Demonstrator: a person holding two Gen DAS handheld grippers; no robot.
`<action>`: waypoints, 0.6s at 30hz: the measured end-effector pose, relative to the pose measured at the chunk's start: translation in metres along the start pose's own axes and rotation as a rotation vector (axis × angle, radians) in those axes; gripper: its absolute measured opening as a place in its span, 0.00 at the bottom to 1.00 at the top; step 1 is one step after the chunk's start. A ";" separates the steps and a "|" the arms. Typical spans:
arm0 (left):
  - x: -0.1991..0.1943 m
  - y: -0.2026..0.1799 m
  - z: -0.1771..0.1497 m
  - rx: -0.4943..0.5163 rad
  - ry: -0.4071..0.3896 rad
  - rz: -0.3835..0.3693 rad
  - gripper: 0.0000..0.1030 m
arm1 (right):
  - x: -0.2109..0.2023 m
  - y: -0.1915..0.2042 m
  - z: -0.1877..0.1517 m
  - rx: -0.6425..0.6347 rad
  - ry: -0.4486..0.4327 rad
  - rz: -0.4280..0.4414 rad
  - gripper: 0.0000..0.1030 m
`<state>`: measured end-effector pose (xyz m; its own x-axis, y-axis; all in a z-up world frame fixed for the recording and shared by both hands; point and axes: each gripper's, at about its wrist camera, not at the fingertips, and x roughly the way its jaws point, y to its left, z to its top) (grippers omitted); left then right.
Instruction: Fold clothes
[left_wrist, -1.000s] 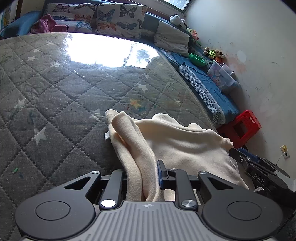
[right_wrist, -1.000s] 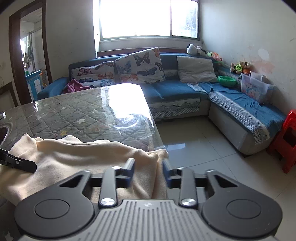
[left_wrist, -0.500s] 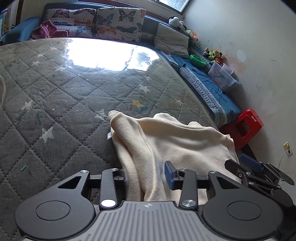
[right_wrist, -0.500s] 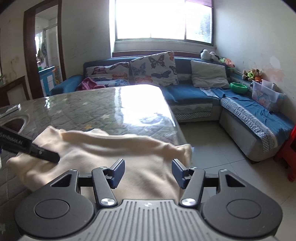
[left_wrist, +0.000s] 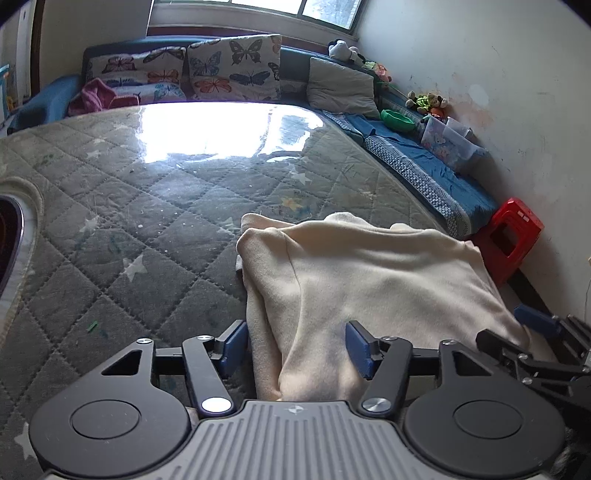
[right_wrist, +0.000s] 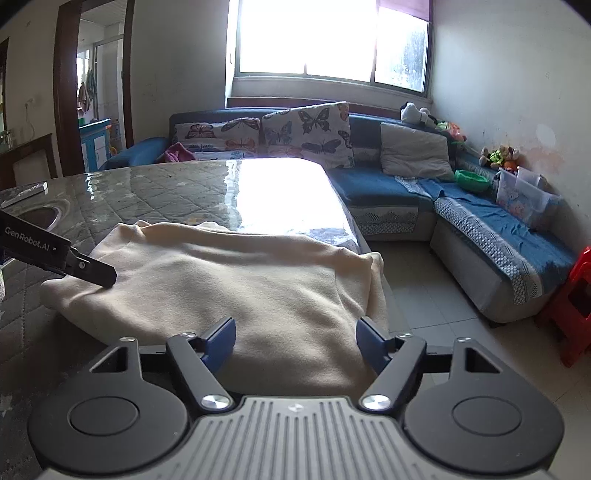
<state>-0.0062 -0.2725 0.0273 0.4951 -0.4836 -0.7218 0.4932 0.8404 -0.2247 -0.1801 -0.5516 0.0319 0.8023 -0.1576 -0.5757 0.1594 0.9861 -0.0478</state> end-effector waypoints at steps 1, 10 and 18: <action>0.000 -0.003 -0.002 0.018 -0.007 0.013 0.64 | -0.001 0.002 0.000 -0.002 -0.005 0.000 0.78; -0.007 -0.010 -0.015 0.096 -0.050 0.063 0.68 | 0.000 0.015 -0.007 -0.044 0.010 -0.019 0.87; -0.010 -0.012 -0.020 0.110 -0.068 0.079 0.71 | -0.006 0.025 -0.005 -0.037 -0.028 -0.037 0.98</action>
<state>-0.0309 -0.2727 0.0241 0.5808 -0.4354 -0.6879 0.5245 0.8463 -0.0928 -0.1837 -0.5257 0.0298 0.8123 -0.1951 -0.5497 0.1684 0.9807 -0.0993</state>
